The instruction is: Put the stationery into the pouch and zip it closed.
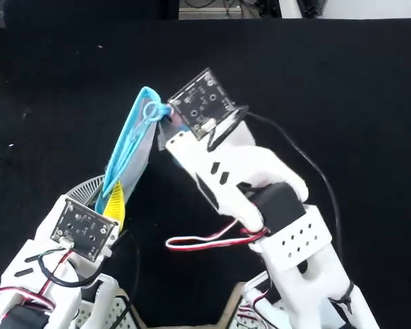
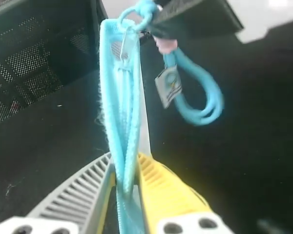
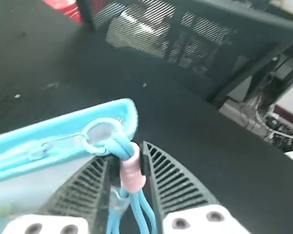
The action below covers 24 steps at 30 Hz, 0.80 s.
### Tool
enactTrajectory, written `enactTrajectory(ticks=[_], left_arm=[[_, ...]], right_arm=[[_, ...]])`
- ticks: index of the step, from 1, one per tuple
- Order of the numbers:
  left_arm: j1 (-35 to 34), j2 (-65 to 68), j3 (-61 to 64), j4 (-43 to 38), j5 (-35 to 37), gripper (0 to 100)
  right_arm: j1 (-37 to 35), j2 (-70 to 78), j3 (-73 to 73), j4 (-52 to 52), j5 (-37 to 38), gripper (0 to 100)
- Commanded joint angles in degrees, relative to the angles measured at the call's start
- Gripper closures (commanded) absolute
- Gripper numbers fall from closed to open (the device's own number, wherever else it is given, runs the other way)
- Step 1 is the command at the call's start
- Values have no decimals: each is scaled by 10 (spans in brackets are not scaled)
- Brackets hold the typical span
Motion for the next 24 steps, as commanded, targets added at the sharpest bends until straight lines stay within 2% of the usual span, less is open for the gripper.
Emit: enactTrajectory(ticks=[1, 8, 17, 24], left_arm=[[3, -1, -23, 5, -2, 970], [4, -1, -23, 5, -2, 970], [4, -1, -24, 5, -2, 970], [4, -1, -20, 4, -2, 970]], right_arm=[[47, -16, -15, -40, -4, 988], [57, -16, -15, -53, 29, 988], [140, 80, -83, -41, 0, 988], [142, 95, -117, 10, -2, 988]])
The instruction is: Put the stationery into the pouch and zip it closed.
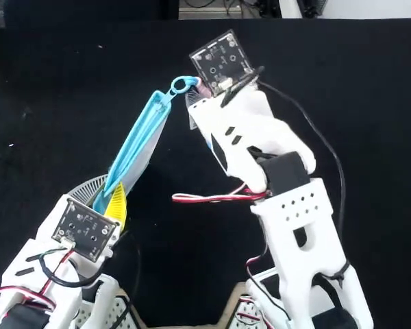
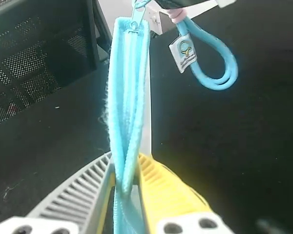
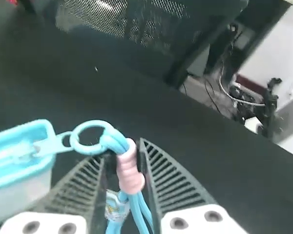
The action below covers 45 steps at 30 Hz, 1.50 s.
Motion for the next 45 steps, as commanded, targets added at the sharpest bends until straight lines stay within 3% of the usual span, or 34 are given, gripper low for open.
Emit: enactTrajectory(ticks=[1, 7, 14, 17, 19, 22, 25, 29, 33, 38, 45], left_arm=[[0, -2, -20, 4, 0, 970], [0, -2, -20, 4, 0, 970], [0, -2, -20, 4, 1, 970], [0, -2, -20, 3, 21, 970], [0, -1, -20, 3, 27, 970], [-1, 4, -22, 3, 28, 970], [-7, 4, -25, -4, 29, 970], [-56, 4, -43, -36, 29, 970], [-124, 4, -41, -97, 29, 970], [-162, 38, -30, -170, 25, 971], [-176, 232, -66, -273, -14, 971]], right_arm=[[42, -7, -43, 9, -6, 988], [8, -38, -52, 108, -32, 980], [-109, -58, -131, 352, -93, 756], [-138, -54, -160, 404, -119, 744], [-135, -58, -167, 408, -121, 744], [-73, -52, -153, 406, -120, 747], [13, -40, -79, 369, -119, 822], [102, -40, 73, 246, -105, 989], [138, -54, 222, 148, -42, 983], [141, -75, 368, 12, -34, 987], [142, -105, 495, -131, -36, 987]])
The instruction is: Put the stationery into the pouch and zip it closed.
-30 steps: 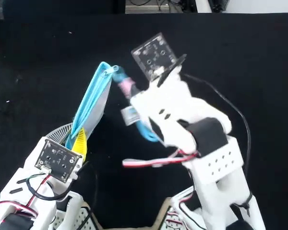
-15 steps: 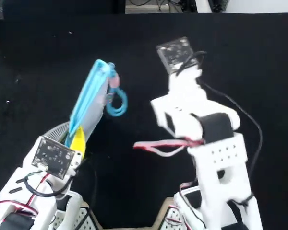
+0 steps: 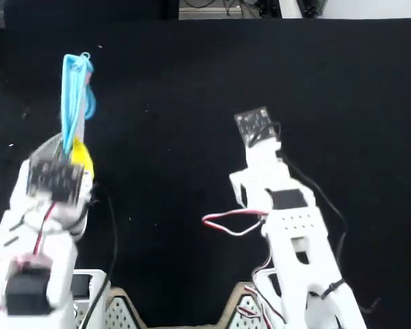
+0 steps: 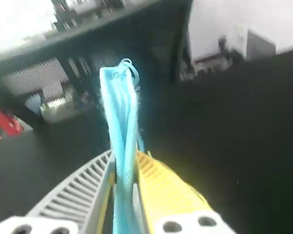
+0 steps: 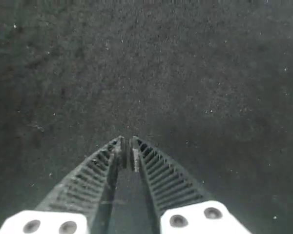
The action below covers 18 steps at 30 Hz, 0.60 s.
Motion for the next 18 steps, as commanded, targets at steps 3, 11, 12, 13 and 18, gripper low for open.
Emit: enactTrajectory(ticks=[3, 11, 12, 13, 18], left_arm=[[4, 203, -86, -93, -4, 971], [126, 398, -127, -107, 88, 971], [137, 415, -129, -113, 94, 971], [145, 429, -129, -123, 104, 971], [182, 452, -126, -156, 144, 970]], right_arm=[[9, -30, 44, -79, 2, 987], [10, -30, 49, -85, 4, 987], [14, -30, 49, -85, 3, 987], [18, -30, 49, -85, 2, 987], [36, -32, 48, -86, 2, 987]])
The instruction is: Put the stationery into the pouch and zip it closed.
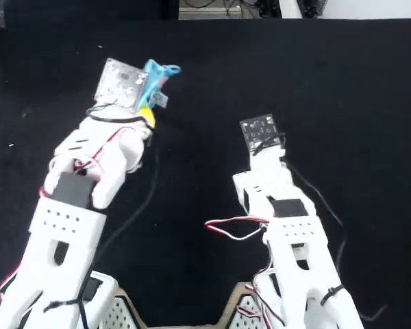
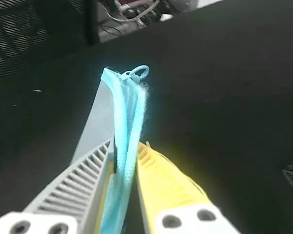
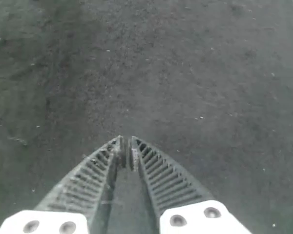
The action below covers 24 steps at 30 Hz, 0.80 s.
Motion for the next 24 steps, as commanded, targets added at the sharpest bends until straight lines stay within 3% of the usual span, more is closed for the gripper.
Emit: enactTrajectory(ticks=[1, 6, 10, 17, 21, 24], left_arm=[[31, 20, -7, -14, 35, 962], [59, 20, -14, -17, 86, 799], [62, 20, -28, -11, 136, 811], [71, -23, -109, 89, 138, 811], [65, -46, -134, 127, 138, 722], [65, -47, -133, 129, 138, 723]], right_arm=[[12, -19, 0, -11, 3, 987], [11, -18, 0, -11, 3, 987], [9, -17, 0, -11, 1, 987], [9, -16, 0, -11, 1, 987], [9, -16, 0, -11, 1, 987], [9, -16, 0, -11, 1, 987]])
